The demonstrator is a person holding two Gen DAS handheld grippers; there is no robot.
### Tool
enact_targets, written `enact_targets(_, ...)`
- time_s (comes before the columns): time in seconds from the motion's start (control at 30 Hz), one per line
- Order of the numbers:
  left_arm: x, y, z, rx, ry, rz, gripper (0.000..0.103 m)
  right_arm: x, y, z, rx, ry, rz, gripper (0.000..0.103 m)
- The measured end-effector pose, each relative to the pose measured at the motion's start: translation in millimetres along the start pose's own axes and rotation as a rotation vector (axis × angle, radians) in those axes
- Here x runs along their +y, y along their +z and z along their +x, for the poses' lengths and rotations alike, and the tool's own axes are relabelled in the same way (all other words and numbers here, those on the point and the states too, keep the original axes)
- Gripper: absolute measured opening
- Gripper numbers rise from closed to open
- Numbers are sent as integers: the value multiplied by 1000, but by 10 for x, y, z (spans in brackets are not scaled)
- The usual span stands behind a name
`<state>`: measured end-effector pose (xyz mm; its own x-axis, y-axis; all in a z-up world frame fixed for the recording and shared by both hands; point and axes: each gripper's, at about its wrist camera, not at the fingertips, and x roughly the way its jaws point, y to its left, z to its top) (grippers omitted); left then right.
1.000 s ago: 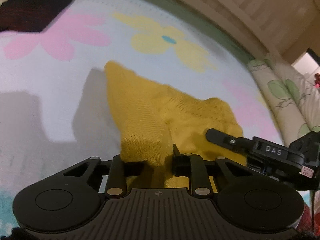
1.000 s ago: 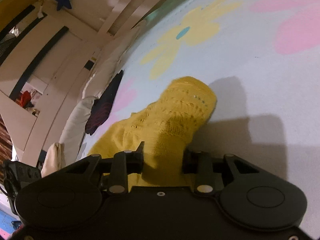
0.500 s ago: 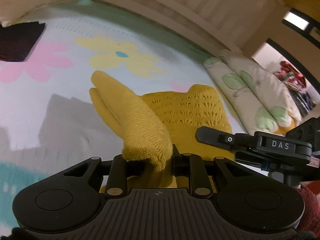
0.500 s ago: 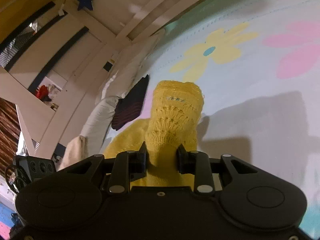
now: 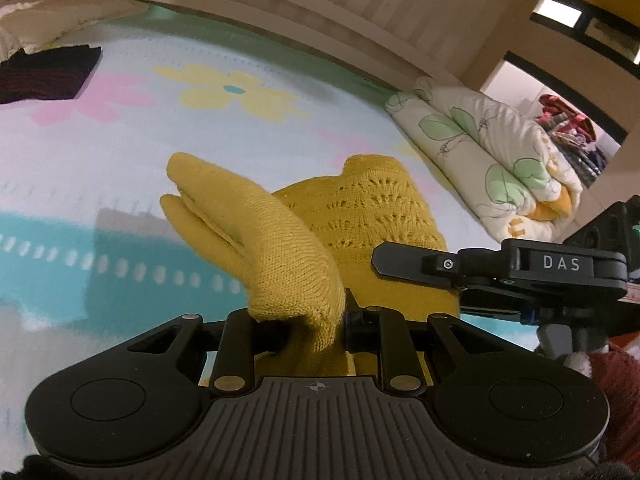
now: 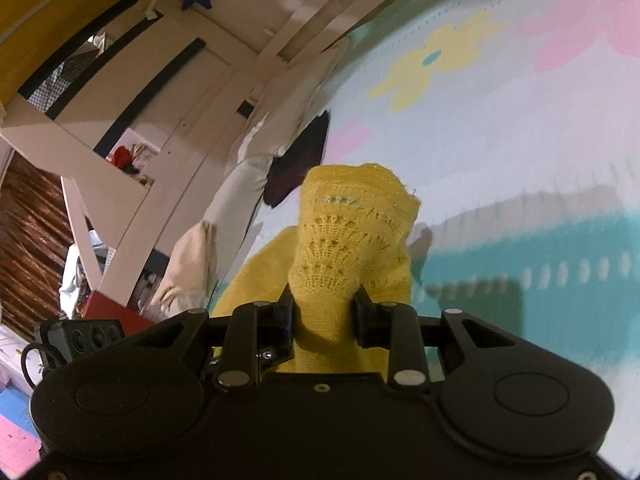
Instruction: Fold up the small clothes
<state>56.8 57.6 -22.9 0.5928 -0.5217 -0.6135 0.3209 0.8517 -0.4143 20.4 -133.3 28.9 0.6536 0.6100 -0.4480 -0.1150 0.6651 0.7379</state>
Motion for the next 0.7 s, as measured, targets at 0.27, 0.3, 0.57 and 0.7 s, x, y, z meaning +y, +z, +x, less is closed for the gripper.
enact_targets(0.27,299,-202,150,128,156,-42,27,-143,-22,-120,-38,-217,-102,41)
enact_targets(0.3,385,-258,208,166,197,-60,27,-222,-12,-97,-34,-304,-115,43)
enact_targets(0.57,502,-302,74,121,261,1,33,-583,2,-55,-28,-531,-109,51)
enact_targets(0.7,398,-196,-13,-29,342,89,34,-334,-36,-46,-82,-485,-213,81)
